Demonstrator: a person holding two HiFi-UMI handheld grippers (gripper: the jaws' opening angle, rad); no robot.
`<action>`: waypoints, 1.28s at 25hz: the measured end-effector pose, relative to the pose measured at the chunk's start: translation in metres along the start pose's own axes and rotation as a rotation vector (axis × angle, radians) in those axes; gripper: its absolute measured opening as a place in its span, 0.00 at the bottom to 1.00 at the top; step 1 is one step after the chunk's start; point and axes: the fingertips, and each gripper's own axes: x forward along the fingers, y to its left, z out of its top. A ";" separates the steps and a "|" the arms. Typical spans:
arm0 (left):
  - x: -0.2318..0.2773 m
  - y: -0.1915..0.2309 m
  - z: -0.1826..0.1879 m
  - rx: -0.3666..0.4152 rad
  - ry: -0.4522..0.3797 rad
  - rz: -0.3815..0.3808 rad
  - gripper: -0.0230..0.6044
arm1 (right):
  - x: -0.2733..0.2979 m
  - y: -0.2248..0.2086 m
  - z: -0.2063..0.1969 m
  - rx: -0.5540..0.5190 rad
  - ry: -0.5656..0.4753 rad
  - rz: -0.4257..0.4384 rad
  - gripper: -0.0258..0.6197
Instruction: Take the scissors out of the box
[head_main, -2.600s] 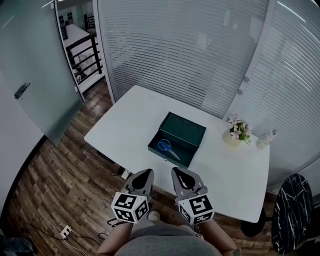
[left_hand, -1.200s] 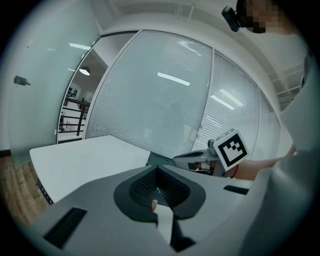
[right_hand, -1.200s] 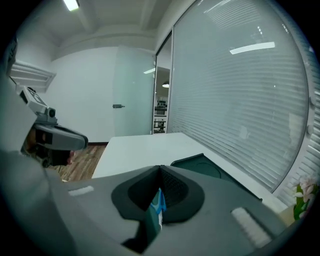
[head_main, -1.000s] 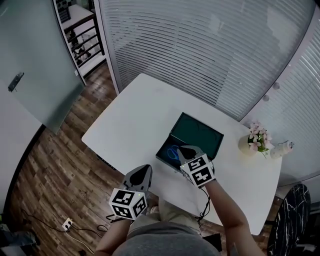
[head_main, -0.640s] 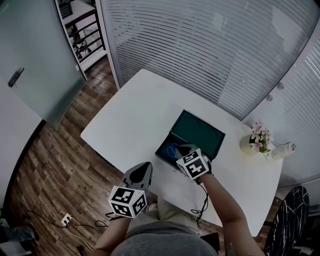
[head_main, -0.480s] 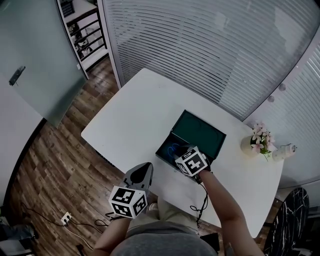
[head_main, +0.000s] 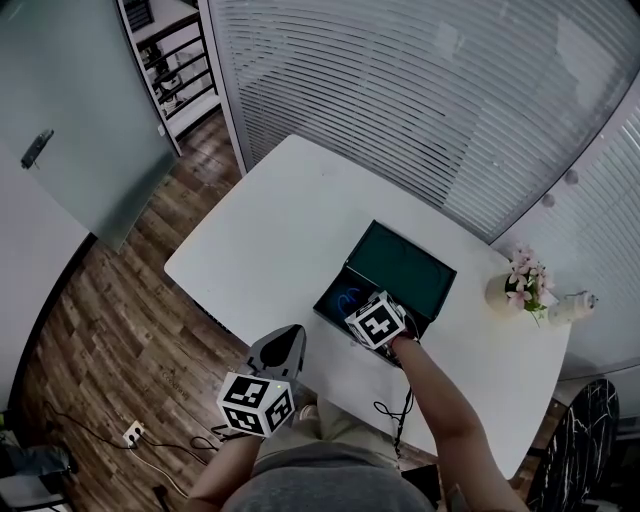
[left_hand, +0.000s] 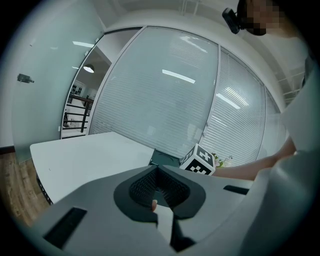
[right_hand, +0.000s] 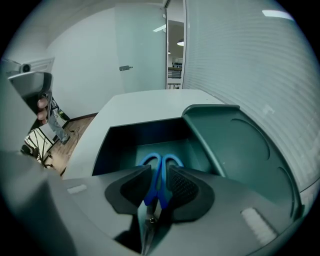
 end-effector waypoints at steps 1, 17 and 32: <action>0.000 0.000 0.000 -0.002 0.000 0.001 0.04 | 0.000 0.000 0.001 -0.001 -0.003 -0.001 0.23; -0.026 0.000 0.002 0.008 -0.023 -0.008 0.04 | -0.024 0.003 0.020 -0.026 -0.078 -0.063 0.18; -0.072 -0.018 -0.001 0.043 -0.056 -0.057 0.04 | -0.090 0.026 0.037 -0.020 -0.228 -0.214 0.18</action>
